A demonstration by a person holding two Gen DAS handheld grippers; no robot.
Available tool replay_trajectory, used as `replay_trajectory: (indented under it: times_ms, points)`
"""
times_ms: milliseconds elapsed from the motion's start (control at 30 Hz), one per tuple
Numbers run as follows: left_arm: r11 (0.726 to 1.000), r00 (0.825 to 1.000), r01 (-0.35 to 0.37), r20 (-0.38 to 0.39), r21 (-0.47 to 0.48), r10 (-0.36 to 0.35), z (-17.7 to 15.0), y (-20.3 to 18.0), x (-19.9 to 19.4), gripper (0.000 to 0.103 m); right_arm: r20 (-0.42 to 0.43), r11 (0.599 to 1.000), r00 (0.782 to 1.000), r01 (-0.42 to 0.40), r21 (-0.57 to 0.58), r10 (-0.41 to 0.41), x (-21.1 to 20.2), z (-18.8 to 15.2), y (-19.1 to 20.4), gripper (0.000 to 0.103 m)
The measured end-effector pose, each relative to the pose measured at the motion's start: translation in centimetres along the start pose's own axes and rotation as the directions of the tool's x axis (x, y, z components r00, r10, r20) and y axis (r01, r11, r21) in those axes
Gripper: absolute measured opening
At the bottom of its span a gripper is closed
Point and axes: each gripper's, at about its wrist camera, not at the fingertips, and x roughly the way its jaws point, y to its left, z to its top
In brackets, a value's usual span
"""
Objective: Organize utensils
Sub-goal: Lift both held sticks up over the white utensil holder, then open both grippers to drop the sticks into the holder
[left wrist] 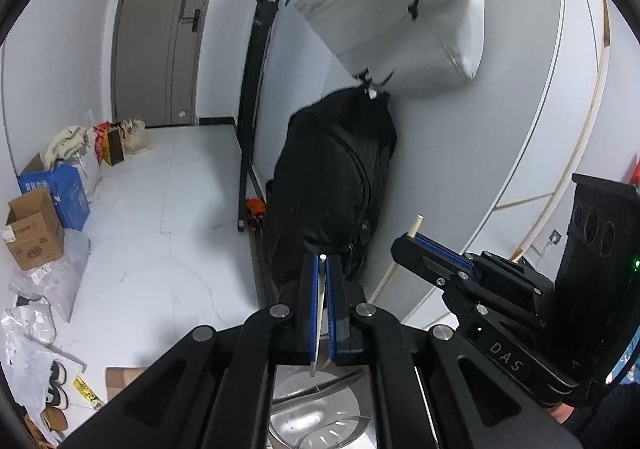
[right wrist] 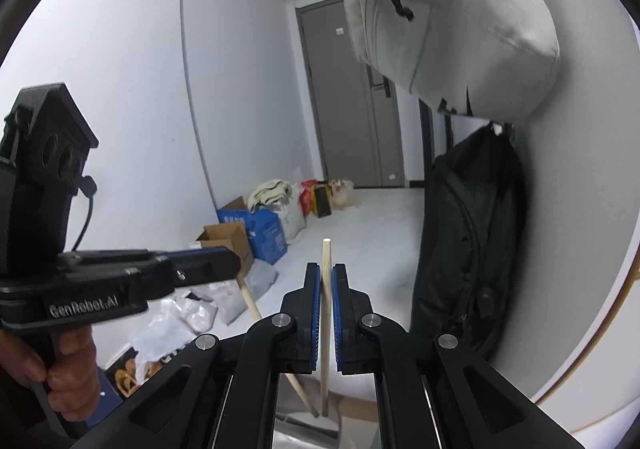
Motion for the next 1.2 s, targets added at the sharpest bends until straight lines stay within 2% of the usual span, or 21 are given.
replay_trajectory:
  times_ms: [67,433,533,600,667,733,767,833,867,933,967,1000,1033,1067,1200]
  points:
    - [1.0,1.0,0.006,-0.015,-0.004,-0.006,-0.1,0.2,0.6,0.0,-0.012,1.0,1.0,0.0,0.004,0.0,0.4,-0.4,-0.1,0.005]
    - [0.986,0.98,0.163,-0.113,-0.022,-0.164,-0.3,0.3,2.2,0.0,-0.086,0.998,0.995,-0.043,0.056,0.048,1.7,-2.8,-1.4,0.005]
    - [0.985,0.976,0.175,-0.131,0.0,-0.174,-0.3,-0.4,2.2,0.0,-0.096,0.993,0.993,-0.061,0.1,0.071,1.7,-3.2,-1.9,0.008]
    - [0.989,0.977,0.151,-0.157,0.009,-0.148,-0.5,-0.6,2.3,0.007,-0.121,0.986,0.989,-0.064,0.153,0.083,1.6,-3.3,-2.5,0.008]
    - [0.988,0.973,0.153,-0.174,-0.002,-0.151,-0.6,-0.8,2.2,0.016,-0.113,0.978,0.989,-0.074,0.196,0.097,0.9,-3.3,-3.0,0.01]
    - [0.991,0.978,0.134,-0.163,0.009,-0.13,-0.8,-0.9,1.6,0.023,-0.108,0.973,0.99,-0.066,0.22,0.091,-0.2,-3.4,-3.4,0.028]
    - [0.992,0.98,0.123,-0.157,0.013,-0.12,-1.0,-0.8,1.5,0.031,-0.098,0.971,0.991,-0.066,0.228,0.091,-0.8,-3.4,-3.6,0.03]
    - [0.994,0.985,0.107,-0.137,0.006,-0.106,-1.1,-0.7,0.8,0.038,-0.087,0.972,0.994,-0.049,0.231,0.071,-1.9,-3.4,-3.6,0.037]
    - [0.995,0.986,0.103,-0.128,0.0,-0.102,-1.2,-0.6,0.3,0.04,-0.085,0.972,0.995,-0.037,0.23,0.058,-2.4,-3.4,-3.7,0.039]
    - [0.997,0.991,0.076,-0.114,-0.004,-0.076,-1.4,-0.6,-0.5,0.043,-0.075,0.97,0.997,-0.016,0.244,0.035,-3.5,-3.6,-3.7,0.053]
    - [0.998,0.993,0.058,-0.103,-0.005,-0.059,-1.6,-0.7,-1.2,0.044,-0.073,0.967,0.997,-0.008,0.253,0.028,-3.9,-3.7,-3.8,0.056]
    - [0.999,0.995,0.044,-0.093,-0.005,-0.044,-1.8,-0.7,-1.6,0.045,-0.077,0.965,0.997,0.004,0.264,0.016,-4.3,-3.9,-3.8,0.064]
    - [1.0,0.996,0.028,-0.083,-0.007,-0.029,-2.0,-0.6,-2.0,0.05,-0.08,0.961,0.997,0.019,0.274,0.003,-4.7,-4.1,-3.7,0.073]
    - [1.0,0.997,0.012,-0.073,-0.009,-0.012,-2.3,-0.5,-2.5,0.06,-0.081,0.959,0.997,0.027,0.283,-0.004,-5.2,-4.3,-3.7,0.076]
    - [0.998,0.998,-0.052,-0.022,-0.043,0.051,-4.0,0.5,-4.6,0.075,-0.085,0.956,0.996,0.032,0.291,-0.007,-6.8,-5.7,-2.7,0.079]
